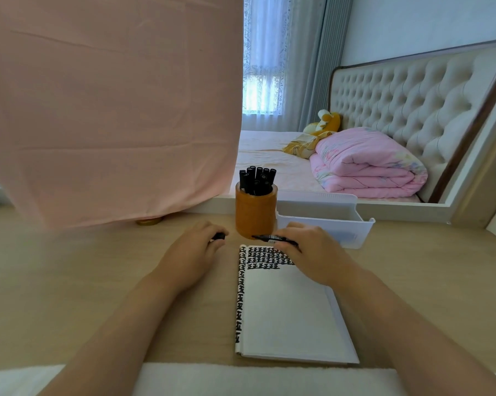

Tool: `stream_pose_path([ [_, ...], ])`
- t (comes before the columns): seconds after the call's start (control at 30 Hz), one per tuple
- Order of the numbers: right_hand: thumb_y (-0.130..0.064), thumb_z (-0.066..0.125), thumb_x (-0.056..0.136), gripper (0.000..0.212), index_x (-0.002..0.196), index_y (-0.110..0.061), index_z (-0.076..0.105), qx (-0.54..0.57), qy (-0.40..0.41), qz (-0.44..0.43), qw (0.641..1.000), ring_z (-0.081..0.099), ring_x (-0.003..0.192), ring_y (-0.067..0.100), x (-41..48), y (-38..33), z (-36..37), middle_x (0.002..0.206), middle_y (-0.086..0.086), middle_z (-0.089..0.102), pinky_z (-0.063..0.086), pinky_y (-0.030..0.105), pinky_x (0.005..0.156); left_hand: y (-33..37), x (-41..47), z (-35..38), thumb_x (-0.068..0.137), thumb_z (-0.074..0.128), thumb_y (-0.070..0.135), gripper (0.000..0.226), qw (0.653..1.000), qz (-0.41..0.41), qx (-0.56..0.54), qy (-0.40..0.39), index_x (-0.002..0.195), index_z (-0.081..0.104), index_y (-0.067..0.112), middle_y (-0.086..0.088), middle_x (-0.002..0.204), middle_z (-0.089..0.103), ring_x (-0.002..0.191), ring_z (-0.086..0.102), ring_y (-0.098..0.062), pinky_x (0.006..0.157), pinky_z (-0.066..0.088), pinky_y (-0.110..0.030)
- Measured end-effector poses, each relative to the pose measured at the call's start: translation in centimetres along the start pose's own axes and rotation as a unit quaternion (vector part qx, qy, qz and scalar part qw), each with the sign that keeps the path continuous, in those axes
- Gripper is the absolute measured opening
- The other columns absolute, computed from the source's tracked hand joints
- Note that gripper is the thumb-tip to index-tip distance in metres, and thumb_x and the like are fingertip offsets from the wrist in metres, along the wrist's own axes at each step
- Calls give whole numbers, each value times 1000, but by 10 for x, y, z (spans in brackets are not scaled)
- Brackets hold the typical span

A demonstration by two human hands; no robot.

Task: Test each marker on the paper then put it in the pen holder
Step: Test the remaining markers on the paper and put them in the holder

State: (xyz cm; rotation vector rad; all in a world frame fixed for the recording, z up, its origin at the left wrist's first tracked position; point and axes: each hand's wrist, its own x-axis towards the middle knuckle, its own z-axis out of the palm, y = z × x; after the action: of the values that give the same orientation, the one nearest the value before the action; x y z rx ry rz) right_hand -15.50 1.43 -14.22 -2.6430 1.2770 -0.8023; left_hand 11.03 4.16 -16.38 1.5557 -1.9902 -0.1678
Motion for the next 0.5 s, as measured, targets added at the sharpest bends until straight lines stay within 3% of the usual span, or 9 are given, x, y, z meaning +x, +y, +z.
stream_pose_path([
  [0.1, -31, 51, 101, 28, 122, -21, 67, 38, -14, 22, 999, 56, 86, 10, 1, -3, 2, 97, -10, 57, 38, 13, 69, -5, -3, 9, 97, 56, 28, 28, 999, -27, 9, -23, 125, 57, 33, 11, 115, 58, 107, 52, -10, 94, 45, -32],
  [0.2, -28, 50, 102, 32, 134, -26, 58, 51, -17, 26, 998, 56, 92, 7, 1, -6, 3, 103, -13, 59, 50, 24, 82, -5, -4, 13, 91, 65, 33, 15, 1000, -28, 12, 0, 102, 58, 39, 14, 100, 60, 100, 53, -10, 84, 45, -29],
  [0.27, -22, 49, 103, 34, 136, -30, 50, 66, -28, 28, 997, 56, 90, 7, 0, -9, 3, 106, -15, 56, 49, 24, 83, -3, -3, 16, 89, 67, 37, 9, 999, -16, 29, 13, 96, 63, 35, 14, 99, 58, 100, 48, -9, 84, 43, -29],
  [0.37, -8, 43, 102, 31, 114, -37, 47, 89, -21, 5, 996, 56, 89, 9, 1, -11, 0, 107, -11, 55, 43, 18, 78, -2, -1, 20, 91, 64, 41, 16, 999, -15, 39, 10, 104, 69, 34, 13, 105, 55, 104, 42, -8, 88, 41, -30],
  [0.43, -4, 42, 101, 35, 102, -37, 52, 115, -6, -2, 993, 55, 88, 2, 1, -10, -3, 102, -14, 53, 40, 13, 76, -3, -1, 20, 92, 62, 43, 19, 999, -17, 42, 1, 108, 69, 35, 13, 107, 56, 105, 43, -9, 89, 41, -31],
  [0.5, -2, 41, 102, 37, 104, -32, 62, 153, 3, 3, 988, 56, 83, 0, 1, -12, -7, 101, -15, 53, 43, 12, 74, -3, -1, 20, 92, 60, 45, 21, 999, -17, 41, -4, 110, 68, 36, 13, 107, 56, 107, 44, -10, 90, 42, -32],
])
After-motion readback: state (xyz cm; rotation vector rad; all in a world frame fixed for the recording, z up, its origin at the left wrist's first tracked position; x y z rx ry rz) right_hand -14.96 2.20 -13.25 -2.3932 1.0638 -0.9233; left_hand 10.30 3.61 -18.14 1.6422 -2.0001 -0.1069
